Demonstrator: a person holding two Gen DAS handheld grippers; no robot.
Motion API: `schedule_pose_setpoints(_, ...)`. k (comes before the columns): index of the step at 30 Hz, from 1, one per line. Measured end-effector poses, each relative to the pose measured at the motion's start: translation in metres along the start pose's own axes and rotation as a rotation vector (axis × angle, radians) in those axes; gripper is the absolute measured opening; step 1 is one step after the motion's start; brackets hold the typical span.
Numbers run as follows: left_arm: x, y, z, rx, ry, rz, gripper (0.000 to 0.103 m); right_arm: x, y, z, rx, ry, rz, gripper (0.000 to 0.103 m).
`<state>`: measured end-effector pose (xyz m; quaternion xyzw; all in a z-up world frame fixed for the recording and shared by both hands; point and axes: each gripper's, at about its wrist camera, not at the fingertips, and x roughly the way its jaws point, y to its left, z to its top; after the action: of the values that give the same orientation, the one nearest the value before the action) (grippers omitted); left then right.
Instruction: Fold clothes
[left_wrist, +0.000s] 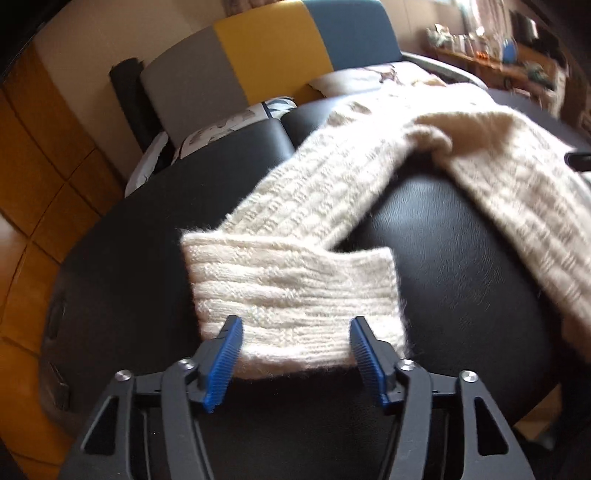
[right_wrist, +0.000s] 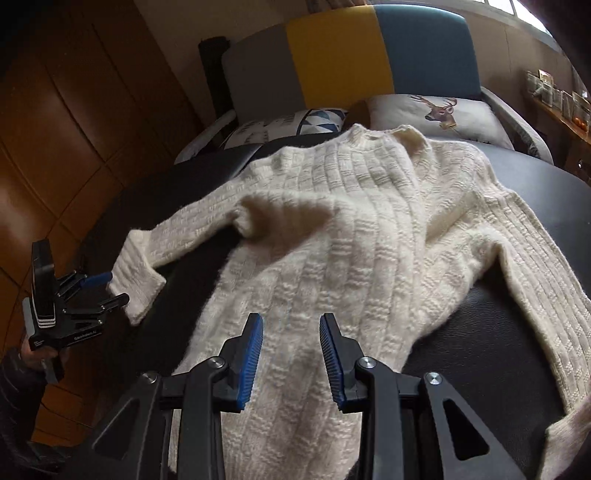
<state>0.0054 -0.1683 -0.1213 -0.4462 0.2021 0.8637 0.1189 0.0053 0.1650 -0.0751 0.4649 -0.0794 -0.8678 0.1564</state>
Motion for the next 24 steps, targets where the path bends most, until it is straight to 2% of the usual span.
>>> schedule_pose_setpoints(2,0.007,-0.003,-0.006,0.016,0.008,0.012,0.073,0.005,0.007,0.000,-0.010,0.017,0.003,0.032)
schedule_pose_setpoints(3,0.010,0.000,-0.006,-0.024,0.008,-0.017,0.072,0.009,0.011,0.001,-0.013,0.022,0.004,0.032)
schedule_pose_setpoints(5,0.014,0.013,-0.006,-0.136,0.005,-0.105,0.052,0.015,0.018,0.002,-0.028,0.033,0.001,0.032)
schedule_pose_setpoints(6,0.015,0.021,-0.007,-0.193,-0.002,-0.144,0.024,0.018,0.021,0.002,-0.038,0.038,-0.001,0.032)
schedule_pose_setpoints(7,0.014,0.029,-0.009,-0.249,-0.013,-0.174,0.013,0.020,0.024,0.003,-0.047,0.045,-0.002,0.032)
schedule_pose_setpoints(11,0.007,0.068,-0.020,-0.496,-0.074,-0.312,0.012,0.028,0.035,0.012,-0.085,0.055,-0.006,0.032)
schedule_pose_setpoints(15,-0.011,0.134,-0.039,-0.830,-0.242,-0.509,0.012,0.033,0.043,0.033,-0.107,0.034,-0.007,0.032)
schedule_pose_setpoints(18,-0.017,0.182,-0.061,-1.042,-0.336,-0.547,0.012,0.041,0.046,0.053,-0.103,0.019,-0.001,0.032)
schedule_pose_setpoints(19,-0.016,0.195,-0.068,-1.099,-0.344,-0.541,0.012,0.046,0.044,0.060,-0.089,0.021,-0.001,0.032)
schedule_pose_setpoints(21,-0.004,0.212,-0.085,-1.181,-0.292,-0.484,0.012,0.056,0.040,0.072,-0.060,0.022,-0.005,0.032)
schedule_pose_setpoints(24,0.018,0.222,-0.112,-1.296,-0.143,-0.425,0.014,0.064,0.033,0.088,-0.033,0.013,-0.010,0.032)
